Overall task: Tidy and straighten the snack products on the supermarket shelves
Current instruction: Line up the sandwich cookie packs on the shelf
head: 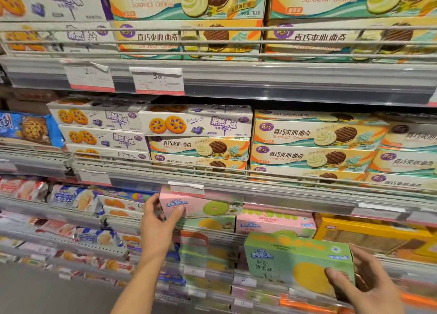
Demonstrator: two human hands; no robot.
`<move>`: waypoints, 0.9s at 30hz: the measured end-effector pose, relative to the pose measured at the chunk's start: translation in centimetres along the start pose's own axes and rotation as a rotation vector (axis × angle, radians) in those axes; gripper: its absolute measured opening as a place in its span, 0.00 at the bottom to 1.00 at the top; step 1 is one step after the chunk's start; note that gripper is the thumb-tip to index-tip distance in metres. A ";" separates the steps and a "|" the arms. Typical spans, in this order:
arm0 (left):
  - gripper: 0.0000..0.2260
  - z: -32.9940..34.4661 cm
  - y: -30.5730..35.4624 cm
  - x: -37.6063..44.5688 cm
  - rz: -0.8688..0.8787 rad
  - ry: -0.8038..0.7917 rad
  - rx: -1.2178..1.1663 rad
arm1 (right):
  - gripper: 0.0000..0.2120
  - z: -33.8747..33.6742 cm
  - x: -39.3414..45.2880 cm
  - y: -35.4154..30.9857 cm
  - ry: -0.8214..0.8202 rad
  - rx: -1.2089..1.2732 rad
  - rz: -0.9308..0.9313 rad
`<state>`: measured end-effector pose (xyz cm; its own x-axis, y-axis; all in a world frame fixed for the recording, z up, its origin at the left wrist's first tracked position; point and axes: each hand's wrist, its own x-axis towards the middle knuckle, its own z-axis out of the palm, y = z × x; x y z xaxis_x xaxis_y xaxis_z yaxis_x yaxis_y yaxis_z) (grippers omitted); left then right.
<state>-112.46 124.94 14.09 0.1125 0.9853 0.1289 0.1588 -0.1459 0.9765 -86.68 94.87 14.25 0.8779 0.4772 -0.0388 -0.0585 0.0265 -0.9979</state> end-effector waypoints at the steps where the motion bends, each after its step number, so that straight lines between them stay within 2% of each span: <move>1: 0.25 -0.1 0.0 0.1 -0.009 -0.017 -0.041 | 0.28 0.0 0.0 0.0 -0.002 -0.009 -0.007; 8: 0.21 -1.3 -1.1 0.1 0.026 -0.074 -0.169 | 0.26 0.0 -0.3 -0.3 -0.025 -0.142 -0.060; 15: 0.22 -3.4 -2.2 -1.0 0.003 -0.164 -0.204 | 0.27 0.5 0.6 0.3 -0.068 -0.084 -0.061; 18: 0.28 -4.9 -2.8 -1.6 -0.043 -0.156 -0.322 | 0.38 1.0 0.7 0.0 -0.054 -0.032 -0.048; 20: 0.25 -5.9 -3.1 -1.8 -0.050 -0.172 -0.376 | 0.43 1.3 0.8 0.1 -0.042 -0.001 -0.045; 23: 0.15 -7.9 -3.0 -1.7 -0.070 -0.167 -0.452 | 0.35 1.8 0.9 0.4 -0.036 0.019 -0.035; 25: 0.15 -9.3 -3.2 -1.5 -0.070 -0.218 -0.415 | 0.29 2.3 0.9 0.6 -0.037 0.022 -0.049; 27: 0.17 -10.3 -3.3 -1.6 -0.068 -0.264 -0.340 | 0.27 3.0 1.1 0.8 -0.041 0.040 -0.076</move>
<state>-123.24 124.76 12.39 0.3674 0.9284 0.0563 -0.1522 0.0003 0.9883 -87.21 98.03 13.52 0.8606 0.5077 0.0394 -0.0124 0.0982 -0.9951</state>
